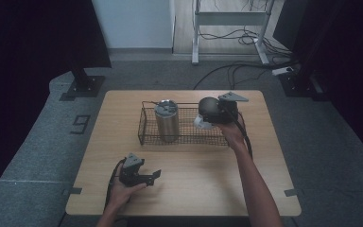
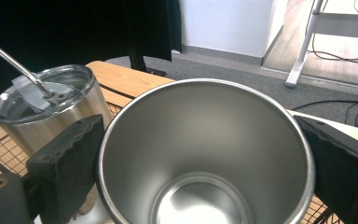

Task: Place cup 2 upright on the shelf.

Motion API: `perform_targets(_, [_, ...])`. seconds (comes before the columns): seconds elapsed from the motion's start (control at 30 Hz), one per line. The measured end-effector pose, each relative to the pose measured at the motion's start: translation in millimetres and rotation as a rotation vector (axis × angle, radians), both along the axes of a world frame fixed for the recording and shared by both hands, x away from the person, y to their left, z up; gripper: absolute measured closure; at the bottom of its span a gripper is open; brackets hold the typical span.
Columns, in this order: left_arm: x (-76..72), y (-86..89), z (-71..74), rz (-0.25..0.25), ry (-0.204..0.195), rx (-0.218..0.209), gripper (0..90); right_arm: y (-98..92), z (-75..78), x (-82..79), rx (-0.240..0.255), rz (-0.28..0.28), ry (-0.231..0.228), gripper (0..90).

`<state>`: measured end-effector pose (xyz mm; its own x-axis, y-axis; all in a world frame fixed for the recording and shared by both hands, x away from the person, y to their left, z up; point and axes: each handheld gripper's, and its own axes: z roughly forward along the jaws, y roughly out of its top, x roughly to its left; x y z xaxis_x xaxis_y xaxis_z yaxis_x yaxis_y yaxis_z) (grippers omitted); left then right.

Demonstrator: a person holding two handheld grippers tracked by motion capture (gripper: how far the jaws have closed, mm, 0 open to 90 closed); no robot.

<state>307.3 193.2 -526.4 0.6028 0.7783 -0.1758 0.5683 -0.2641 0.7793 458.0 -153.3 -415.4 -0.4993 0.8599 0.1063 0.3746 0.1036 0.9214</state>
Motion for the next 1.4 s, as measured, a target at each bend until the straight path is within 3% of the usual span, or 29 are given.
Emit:
perform_targets(0.63, [0.5,2.2,-0.7,0.003,0.002,-0.004,10.8,1.7,-27.3,18.7,-0.031,-0.035,0.058,5.7])
perform_targets(1.4, [0.1,3.4,-0.4,0.003,0.000,-0.006,10.8,3.8,-44.4,25.2,-0.057,-0.065,0.082,5.7])
